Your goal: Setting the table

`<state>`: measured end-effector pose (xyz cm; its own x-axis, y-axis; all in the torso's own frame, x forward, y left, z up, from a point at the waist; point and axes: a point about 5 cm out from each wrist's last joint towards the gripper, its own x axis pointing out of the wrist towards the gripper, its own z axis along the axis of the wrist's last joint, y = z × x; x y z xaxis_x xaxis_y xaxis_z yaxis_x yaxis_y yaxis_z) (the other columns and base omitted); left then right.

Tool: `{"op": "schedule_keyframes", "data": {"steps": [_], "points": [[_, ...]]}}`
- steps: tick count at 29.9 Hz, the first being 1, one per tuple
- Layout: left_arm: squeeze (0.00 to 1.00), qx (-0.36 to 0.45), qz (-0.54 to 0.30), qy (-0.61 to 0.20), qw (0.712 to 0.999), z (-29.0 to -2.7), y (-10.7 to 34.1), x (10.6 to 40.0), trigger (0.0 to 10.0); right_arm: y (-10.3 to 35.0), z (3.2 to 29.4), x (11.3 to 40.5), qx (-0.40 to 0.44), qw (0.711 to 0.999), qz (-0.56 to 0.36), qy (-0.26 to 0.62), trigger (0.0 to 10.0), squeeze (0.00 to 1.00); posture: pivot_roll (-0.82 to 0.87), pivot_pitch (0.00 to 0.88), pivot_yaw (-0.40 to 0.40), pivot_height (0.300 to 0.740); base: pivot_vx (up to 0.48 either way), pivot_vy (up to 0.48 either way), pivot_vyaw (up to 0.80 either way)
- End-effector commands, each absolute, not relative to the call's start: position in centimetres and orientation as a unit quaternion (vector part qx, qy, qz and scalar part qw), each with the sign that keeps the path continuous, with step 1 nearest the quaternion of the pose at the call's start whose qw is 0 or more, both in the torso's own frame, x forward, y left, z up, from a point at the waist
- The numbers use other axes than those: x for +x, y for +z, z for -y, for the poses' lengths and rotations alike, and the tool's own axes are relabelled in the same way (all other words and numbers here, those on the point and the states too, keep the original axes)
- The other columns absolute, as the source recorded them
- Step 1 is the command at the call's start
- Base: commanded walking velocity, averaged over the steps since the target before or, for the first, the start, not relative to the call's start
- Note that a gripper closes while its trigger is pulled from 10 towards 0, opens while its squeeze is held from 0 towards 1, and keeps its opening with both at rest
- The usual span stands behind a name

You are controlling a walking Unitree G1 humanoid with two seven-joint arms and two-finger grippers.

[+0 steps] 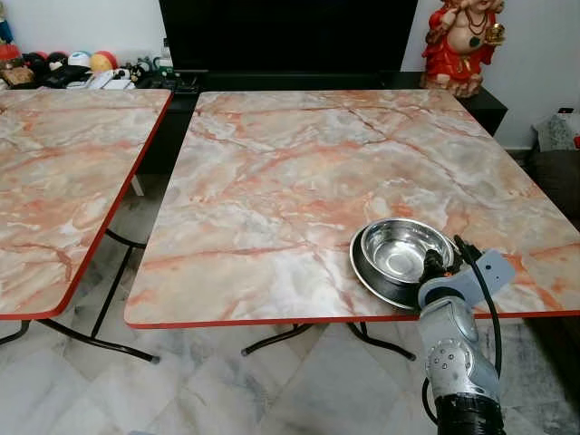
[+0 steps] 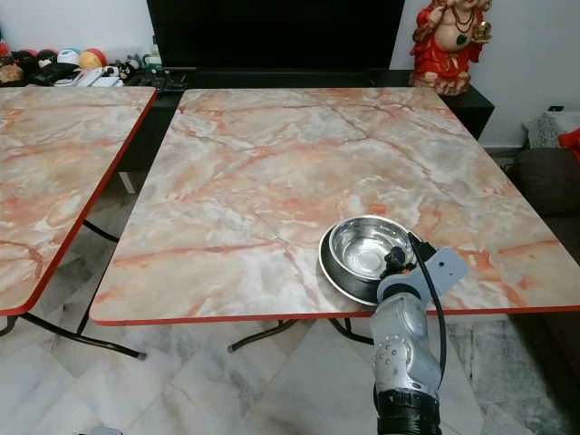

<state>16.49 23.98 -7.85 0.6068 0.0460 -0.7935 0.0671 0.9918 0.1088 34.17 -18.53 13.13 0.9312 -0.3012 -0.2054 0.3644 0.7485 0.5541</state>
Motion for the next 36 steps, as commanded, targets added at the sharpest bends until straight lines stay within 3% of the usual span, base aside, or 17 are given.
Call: {"op": "schedule_keyframes", "data": {"steps": [1,36], "points": [[0.00,0.063,-0.451,-0.007,0.890,-23.9,-8.1,16.0,10.0,13.3,18.5,33.9,0.300,0.935,-0.051,-0.181,10.0,0.00,-0.05,0.115,-0.003,0.740,0.000,0.000,0.00],[0.00,0.062,-0.457,-0.007,0.887,-23.8,-8.3,15.5,10.0,13.3,18.8,31.5,0.267,0.940,-0.060,-0.205,10.0,0.00,-0.06,0.113,-0.011,0.740,0.000,0.000,0.00]]}}
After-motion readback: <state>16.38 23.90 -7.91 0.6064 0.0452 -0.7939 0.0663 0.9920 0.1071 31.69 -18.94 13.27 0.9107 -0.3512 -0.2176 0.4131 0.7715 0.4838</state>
